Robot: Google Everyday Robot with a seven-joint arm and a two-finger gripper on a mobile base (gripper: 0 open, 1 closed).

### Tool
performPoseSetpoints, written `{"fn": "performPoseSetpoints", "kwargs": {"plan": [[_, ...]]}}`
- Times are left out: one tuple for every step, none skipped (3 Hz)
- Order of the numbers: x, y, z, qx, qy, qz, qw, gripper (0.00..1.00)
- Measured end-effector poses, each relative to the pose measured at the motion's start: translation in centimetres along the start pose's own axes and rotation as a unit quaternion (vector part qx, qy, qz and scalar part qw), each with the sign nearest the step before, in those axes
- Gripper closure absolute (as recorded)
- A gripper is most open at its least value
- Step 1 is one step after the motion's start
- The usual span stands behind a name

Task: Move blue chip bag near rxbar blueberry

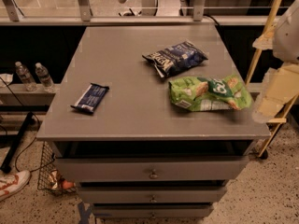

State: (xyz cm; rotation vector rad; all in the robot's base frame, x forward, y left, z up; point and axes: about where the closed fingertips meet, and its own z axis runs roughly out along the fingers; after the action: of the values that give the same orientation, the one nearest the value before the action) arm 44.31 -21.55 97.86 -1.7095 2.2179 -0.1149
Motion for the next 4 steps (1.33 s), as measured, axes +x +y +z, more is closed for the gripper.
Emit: {"fn": "performPoseSetpoints", "kwargs": {"plan": [[-1.4,-3.5,1.6,0.018,-0.028,-0.011,0.9994,0.0],[-4.4,-8.9,4.9,0.041,-0.058,-0.048,0.9963,0.0],[-8.4,-14.4,8.3,0.068,-0.073,-0.092,0.9908,0.0],[-12.9,-18.3,11.2,0.092,-0.09,-0.135,0.9824,0.0]]}}
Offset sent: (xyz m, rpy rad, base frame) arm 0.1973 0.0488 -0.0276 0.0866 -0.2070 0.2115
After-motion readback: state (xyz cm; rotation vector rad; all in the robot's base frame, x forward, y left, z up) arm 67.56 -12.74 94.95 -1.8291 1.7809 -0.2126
